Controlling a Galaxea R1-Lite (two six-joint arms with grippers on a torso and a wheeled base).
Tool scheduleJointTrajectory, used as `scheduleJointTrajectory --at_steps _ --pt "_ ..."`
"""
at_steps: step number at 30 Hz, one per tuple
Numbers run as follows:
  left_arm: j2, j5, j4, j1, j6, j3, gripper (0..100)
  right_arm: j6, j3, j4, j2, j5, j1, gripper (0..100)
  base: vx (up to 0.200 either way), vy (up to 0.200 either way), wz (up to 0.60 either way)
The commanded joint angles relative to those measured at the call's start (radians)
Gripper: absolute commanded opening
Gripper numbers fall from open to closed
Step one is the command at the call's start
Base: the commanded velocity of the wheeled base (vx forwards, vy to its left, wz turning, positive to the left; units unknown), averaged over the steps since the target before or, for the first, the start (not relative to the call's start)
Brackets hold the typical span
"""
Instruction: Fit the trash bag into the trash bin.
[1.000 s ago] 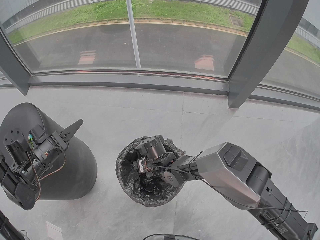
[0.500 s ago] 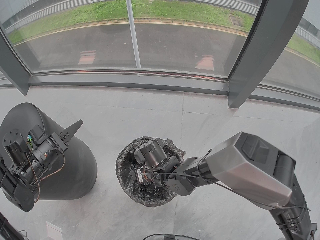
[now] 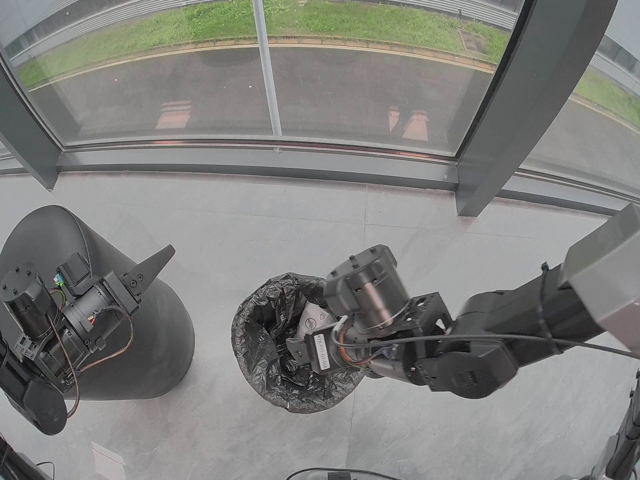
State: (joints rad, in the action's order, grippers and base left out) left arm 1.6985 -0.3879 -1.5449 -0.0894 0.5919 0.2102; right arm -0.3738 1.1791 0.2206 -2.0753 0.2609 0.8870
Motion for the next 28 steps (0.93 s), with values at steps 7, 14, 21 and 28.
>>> scheduleJointTrajectory --at_steps 7,14,21,28 --pt "-0.160 -0.003 0.016 -0.144 -0.009 -0.031 100 0.056 -0.316 0.098 0.296 0.189 0.016 100 0.000 0.000 0.00" --pt "-0.209 -0.003 0.025 -0.196 -0.011 -0.041 100 0.118 -0.441 0.125 0.465 0.224 -0.010 100 0.000 0.000 0.00" --pt "-0.261 0.011 0.112 -0.302 -0.096 -0.041 100 0.210 -0.593 0.117 0.799 0.204 -0.399 100 0.000 0.000 0.00" --pt "-0.254 0.113 0.135 -0.368 -0.159 -0.040 100 0.259 -0.743 0.109 1.101 0.081 -0.628 100 0.000 0.000 0.00"
